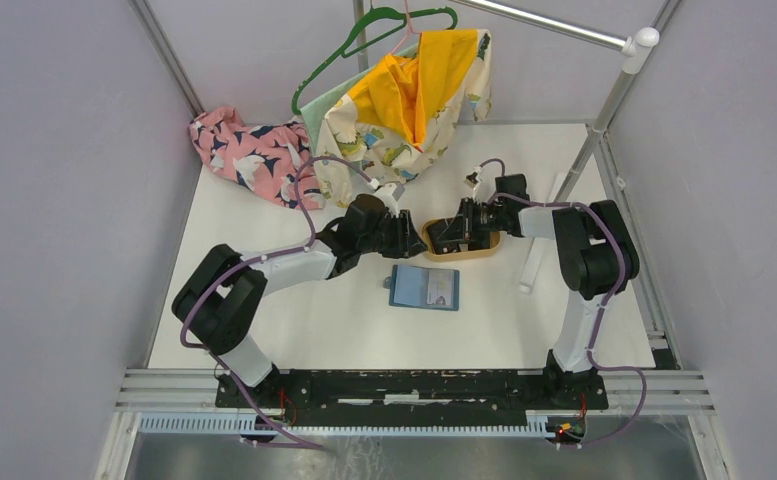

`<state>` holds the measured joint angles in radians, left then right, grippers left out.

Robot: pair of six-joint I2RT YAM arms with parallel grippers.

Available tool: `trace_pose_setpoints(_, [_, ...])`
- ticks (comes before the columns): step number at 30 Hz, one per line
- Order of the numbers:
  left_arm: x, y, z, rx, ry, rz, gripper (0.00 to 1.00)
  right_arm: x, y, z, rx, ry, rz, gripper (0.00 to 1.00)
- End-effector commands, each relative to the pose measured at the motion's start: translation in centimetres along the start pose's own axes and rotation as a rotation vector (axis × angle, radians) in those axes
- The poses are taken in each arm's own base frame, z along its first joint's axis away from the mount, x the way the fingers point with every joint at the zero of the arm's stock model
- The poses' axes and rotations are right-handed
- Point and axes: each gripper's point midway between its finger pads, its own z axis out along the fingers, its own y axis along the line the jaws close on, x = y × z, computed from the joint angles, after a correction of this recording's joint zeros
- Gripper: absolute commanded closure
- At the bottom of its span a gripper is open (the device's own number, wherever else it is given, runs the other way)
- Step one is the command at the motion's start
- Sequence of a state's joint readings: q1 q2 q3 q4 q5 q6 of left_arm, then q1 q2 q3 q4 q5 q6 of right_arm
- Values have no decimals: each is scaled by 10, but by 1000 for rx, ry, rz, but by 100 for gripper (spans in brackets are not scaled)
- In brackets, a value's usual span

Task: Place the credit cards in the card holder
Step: Pick up the credit card from the storage box.

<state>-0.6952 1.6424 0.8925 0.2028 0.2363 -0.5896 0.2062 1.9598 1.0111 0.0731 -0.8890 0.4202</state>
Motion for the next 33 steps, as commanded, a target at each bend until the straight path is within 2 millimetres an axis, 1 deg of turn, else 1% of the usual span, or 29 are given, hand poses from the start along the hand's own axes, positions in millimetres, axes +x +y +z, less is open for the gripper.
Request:
trace_pose_setpoints(1, [-15, -5, -9, 8, -53, 35, 52, -20, 8, -14, -9, -56, -44, 92])
trace_pose_setpoints(3, [-15, -5, -10, 8, -53, 35, 52, -20, 5, -15, -4, -56, -40, 92])
trace_pose_setpoints(5, [-14, -5, -11, 8, -55, 36, 52, -20, 4, -17, -3, -58, -40, 90])
trace_pose_setpoints(11, [-14, -3, -11, -2, -54, 40, 52, -21, 7, -23, -33, -60, -36, 76])
trace_pose_setpoints(15, [-14, -4, -12, -1, -53, 42, 52, -23, 11, -26, -64, -65, -25, 70])
trace_pose_setpoints(19, [-14, -2, -12, -7, -53, 43, 52, -23, 13, -28, -81, -66, -15, 69])
trace_pose_setpoints(23, [-14, -2, -13, -9, -53, 46, 52, -25, 13, -31, -83, -75, -12, 71])
trace_pose_setpoints(29, [-15, -2, -14, -12, -55, 48, 52, -30, 6, -41, -66, -103, 1, 72])
trace_pose_setpoints(33, [-16, -3, -16, -10, -58, 50, 52, -31, 2, -47, -52, -119, 9, 76])
